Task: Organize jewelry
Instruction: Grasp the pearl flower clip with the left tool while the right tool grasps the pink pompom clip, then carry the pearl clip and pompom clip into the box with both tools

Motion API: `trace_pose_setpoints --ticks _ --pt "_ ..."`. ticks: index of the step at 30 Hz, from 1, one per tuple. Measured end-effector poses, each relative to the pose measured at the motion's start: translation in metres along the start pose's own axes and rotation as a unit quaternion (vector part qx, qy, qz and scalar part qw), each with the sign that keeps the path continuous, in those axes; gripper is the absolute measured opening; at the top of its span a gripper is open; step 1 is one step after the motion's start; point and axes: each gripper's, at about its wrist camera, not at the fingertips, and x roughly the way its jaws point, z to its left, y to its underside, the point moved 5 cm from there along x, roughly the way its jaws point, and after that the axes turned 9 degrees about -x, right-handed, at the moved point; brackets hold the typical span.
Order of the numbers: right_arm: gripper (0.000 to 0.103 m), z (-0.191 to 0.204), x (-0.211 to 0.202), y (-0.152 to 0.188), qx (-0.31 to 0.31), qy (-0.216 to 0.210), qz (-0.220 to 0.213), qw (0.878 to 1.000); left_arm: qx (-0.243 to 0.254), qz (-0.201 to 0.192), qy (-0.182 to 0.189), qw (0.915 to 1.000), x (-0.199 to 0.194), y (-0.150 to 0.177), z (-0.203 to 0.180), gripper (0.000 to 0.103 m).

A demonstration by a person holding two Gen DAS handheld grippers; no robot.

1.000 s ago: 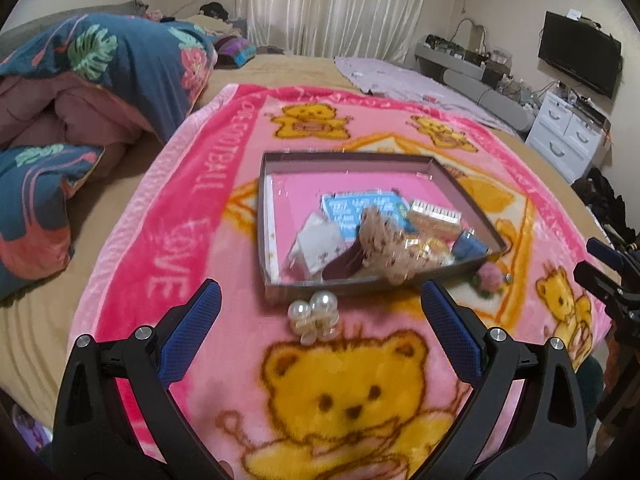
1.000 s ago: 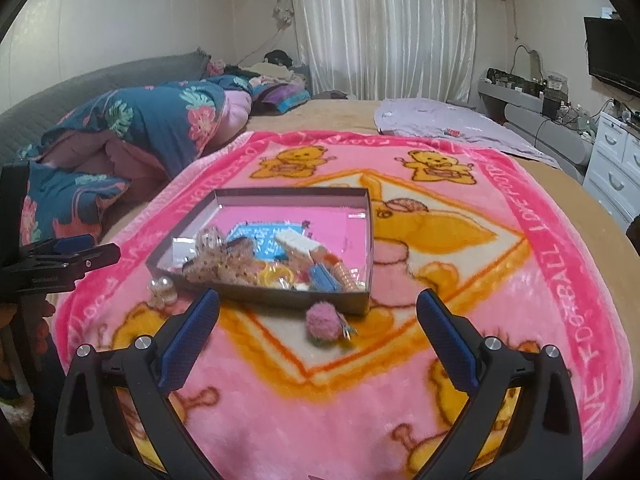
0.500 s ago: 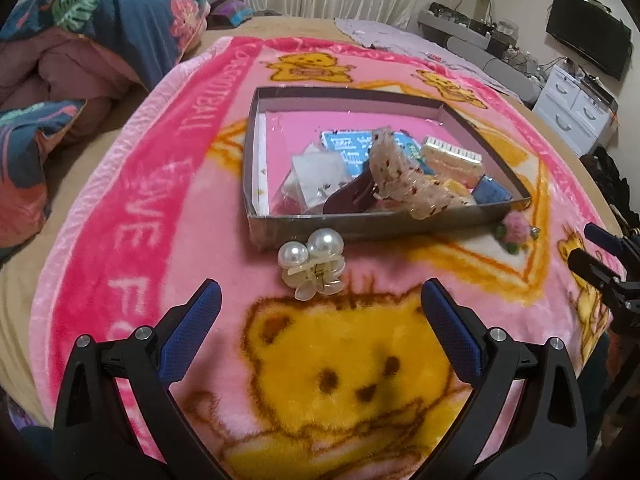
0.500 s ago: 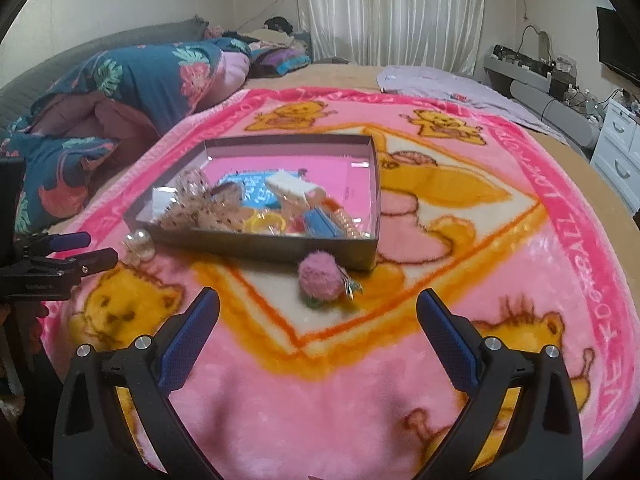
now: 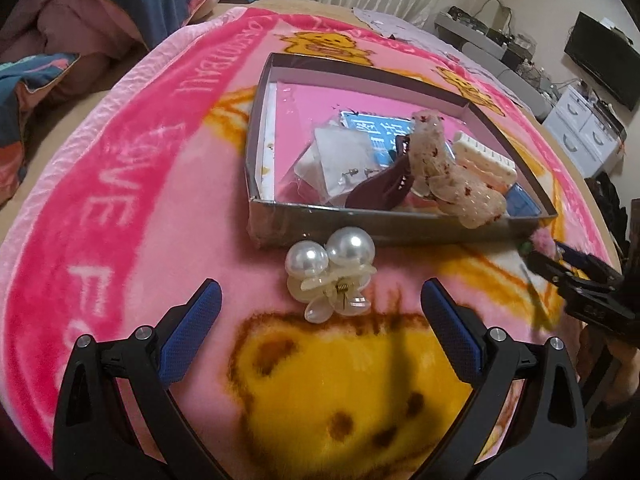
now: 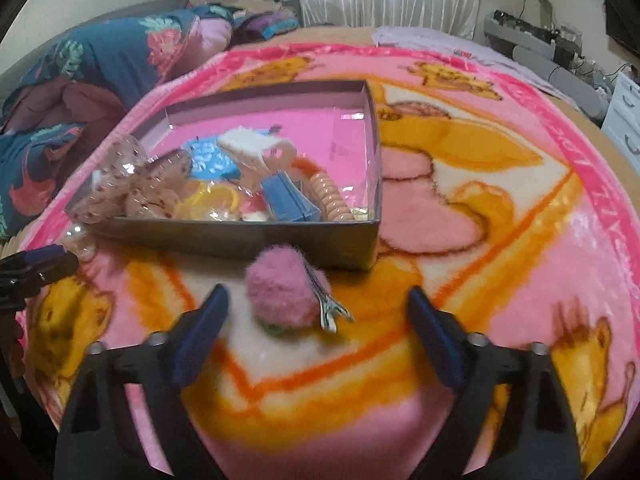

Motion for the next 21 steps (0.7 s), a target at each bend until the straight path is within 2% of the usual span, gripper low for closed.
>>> trace_pose_setpoints --ticks 1,3,4,6,8,10,12,21 --pt "0.070 0.001 0.001 -0.001 -0.002 0.002 -0.001 1.000 -0.002 0.001 0.002 1.0000 0.002 -0.001 0.000 0.089" --pt "0.050 0.003 0.000 -0.001 -0.007 -0.002 -0.007 1.000 -0.002 0.001 0.001 1.0000 0.005 -0.003 -0.001 0.083" --pt "0.046 0.005 -0.002 -0.002 -0.011 -0.006 -0.010 1.000 -0.002 0.002 0.001 1.0000 0.006 -0.003 -0.002 0.078" --pt "0.030 0.009 -0.006 -0.001 -0.020 -0.015 -0.012 1.000 -0.001 0.001 0.002 1.0000 0.008 -0.005 -0.004 0.068" --pt "0.030 0.015 -0.010 0.001 -0.023 -0.021 -0.014 0.999 0.003 0.002 0.002 1.0000 0.009 -0.005 -0.006 0.059" --pt "0.030 0.021 -0.018 0.003 -0.024 -0.035 -0.018 0.999 0.010 0.001 0.003 0.9999 0.009 -0.005 -0.008 0.042" --pt "0.030 0.027 -0.025 0.005 -0.024 -0.046 -0.022 0.998 0.014 0.002 0.003 0.9999 0.009 -0.004 -0.008 0.035" --pt "0.030 0.055 -0.067 0.003 -0.039 -0.074 -0.047 0.995 0.029 0.003 0.016 0.9994 -0.005 0.003 -0.009 0.035"
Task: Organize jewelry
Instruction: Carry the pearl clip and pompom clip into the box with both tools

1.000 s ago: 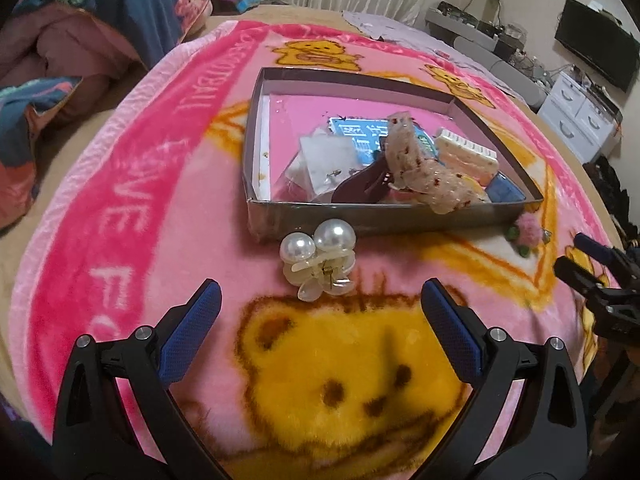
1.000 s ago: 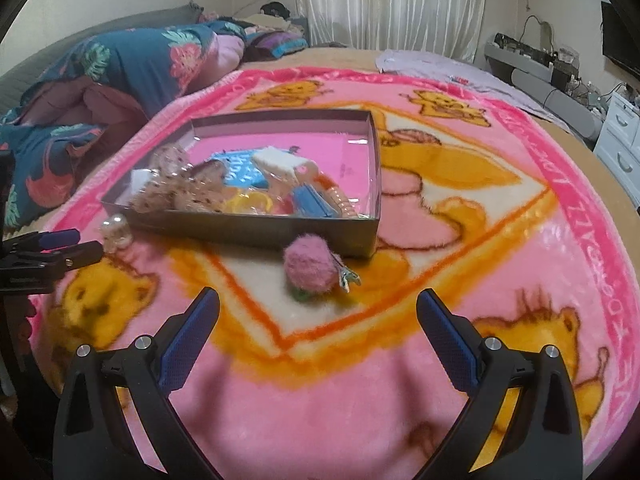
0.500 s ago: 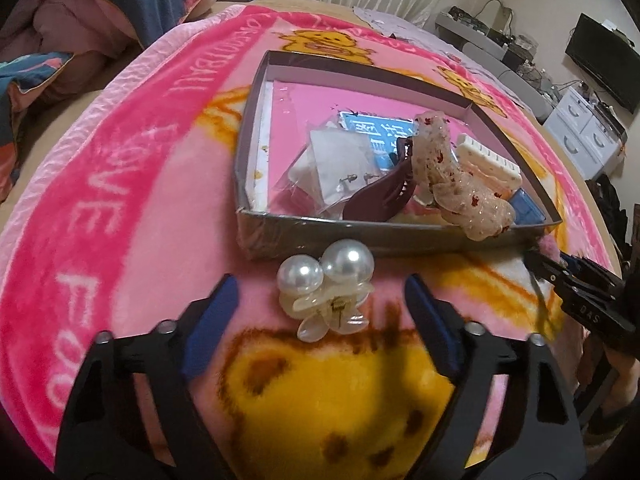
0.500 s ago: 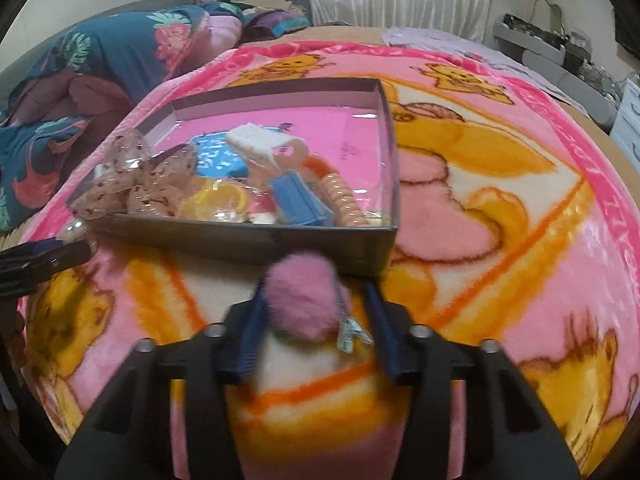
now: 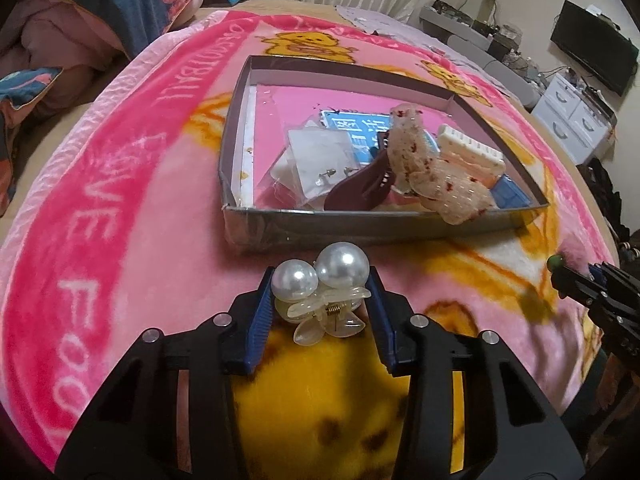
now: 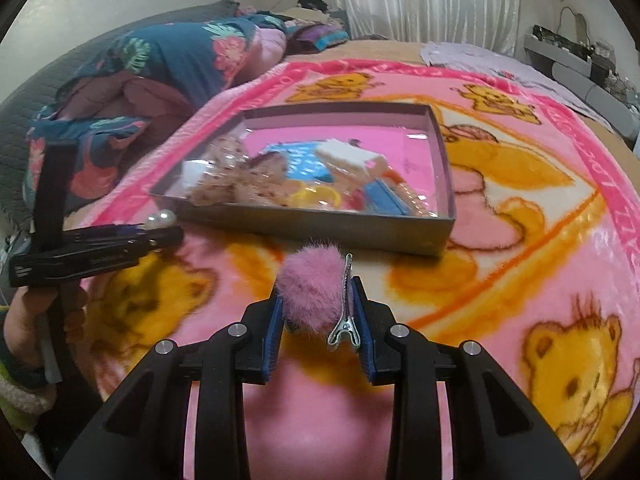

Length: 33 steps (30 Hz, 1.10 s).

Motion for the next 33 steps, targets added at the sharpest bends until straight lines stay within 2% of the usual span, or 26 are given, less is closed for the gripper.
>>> trace_pose_setpoints --ticks 4,15,25,33 --pt "0.030 0.015 -0.011 -0.005 -0.006 -0.010 -0.009 1.000 0.001 -0.009 0.010 0.9999 -0.015 0.001 0.001 0.035" --pt "0.030 0.041 -0.023 -0.025 -0.029 -0.021 -0.028 0.999 0.000 -0.061 0.024 0.9978 -0.056 -0.020 -0.002 0.035" --pt "0.030 0.037 -0.029 -0.051 -0.032 -0.012 -0.051 0.998 -0.012 -0.083 0.031 0.9960 -0.072 -0.038 0.001 0.035" --pt "0.030 0.018 -0.028 -0.069 -0.024 0.013 -0.068 0.997 -0.001 -0.088 0.032 0.9956 -0.069 -0.055 -0.007 0.035"
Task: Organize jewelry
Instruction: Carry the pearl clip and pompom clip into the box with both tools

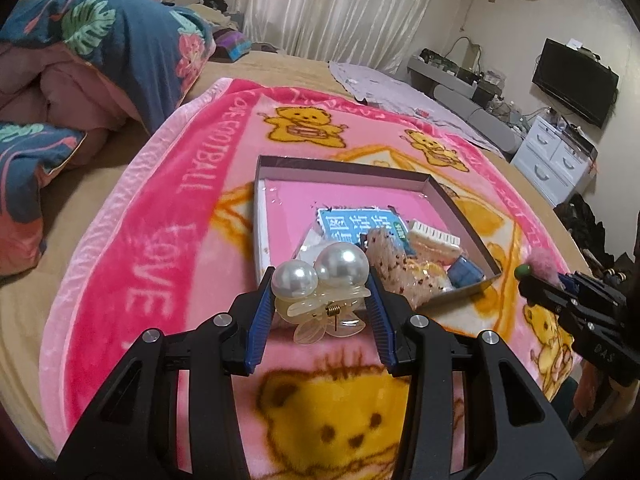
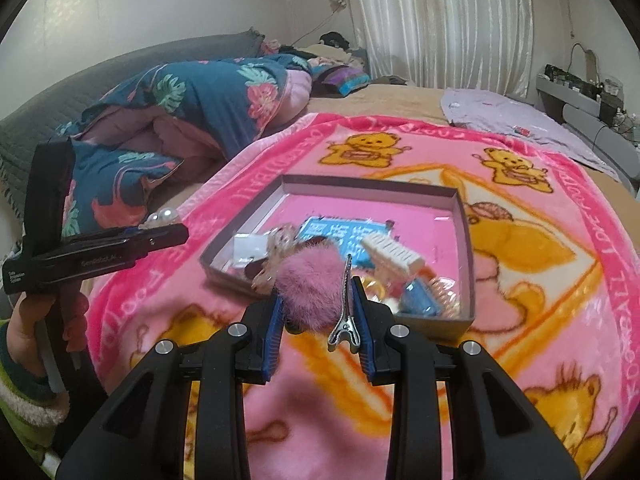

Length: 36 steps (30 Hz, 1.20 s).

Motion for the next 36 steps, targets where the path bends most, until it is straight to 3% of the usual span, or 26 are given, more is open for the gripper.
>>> trace_pose_setpoints --ticks 17,36 --pt "0.030 -0.079 0.011 -0.003 0.037 0.082 0.004 0.996 0.023 0.011 0.011 0.9996 0.043 -0.028 -0.033 0.035" --pt "0.030 -0.113 0.045 0.002 0.052 0.107 0.036 0.992 0.021 0.046 -0.006 0.9987 0.102 -0.029 -0.020 0.035"
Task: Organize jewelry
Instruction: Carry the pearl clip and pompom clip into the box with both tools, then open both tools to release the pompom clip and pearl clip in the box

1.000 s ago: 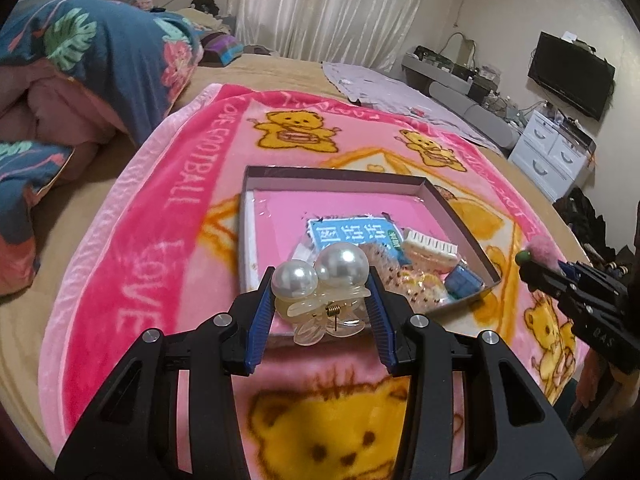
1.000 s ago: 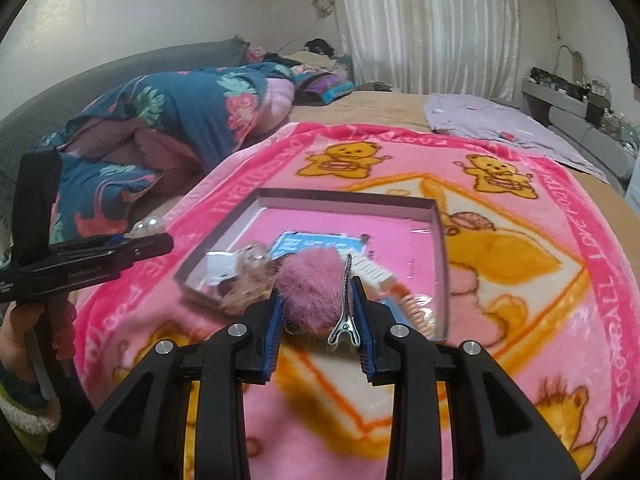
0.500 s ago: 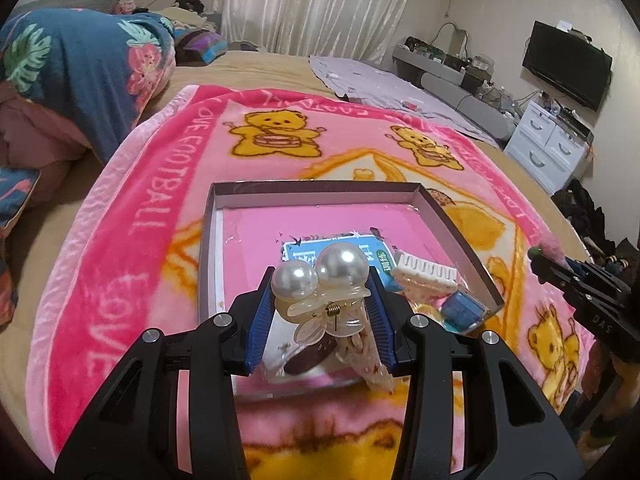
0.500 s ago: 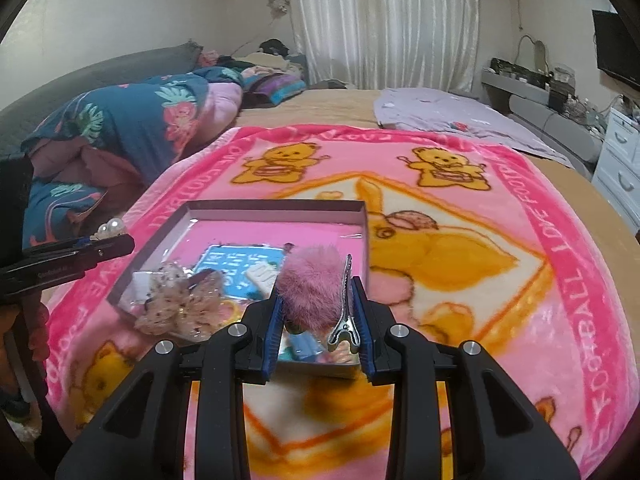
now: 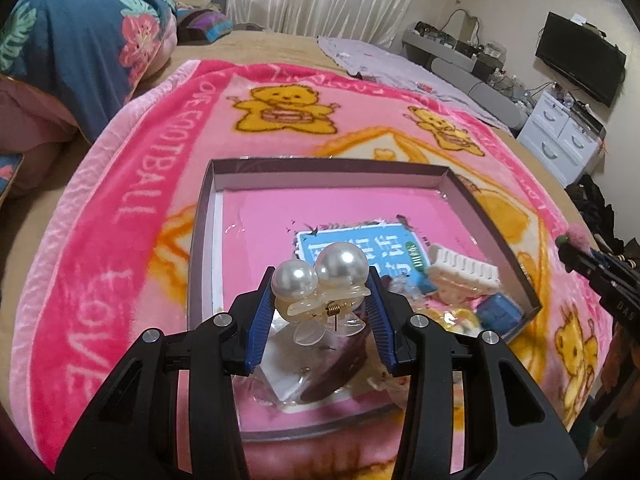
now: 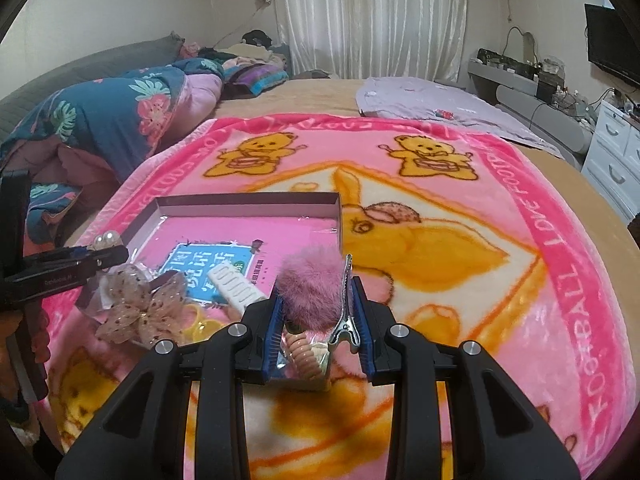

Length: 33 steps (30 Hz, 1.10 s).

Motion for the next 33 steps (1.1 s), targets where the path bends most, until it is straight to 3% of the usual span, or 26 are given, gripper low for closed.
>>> trace_pose_setpoints --ticks 15,24,33 --pt "0.030 0.022 0.063 0.004 -0.003 0.002 0.062 0.998 -0.005 0.021 -0.015 0.9997 0.026 0.007 0.015 0.035" --pt "0.031 0.028 0.056 0.016 0.012 -0.020 0.062 0.998 -0.004 0.022 -0.016 0.9996 0.026 0.007 0.015 0.035" --pt "0.053 0.032 0.032 0.024 0.026 -0.038 0.052 0.998 -0.004 0.021 -0.014 0.9997 0.024 0.008 0.013 0.035"
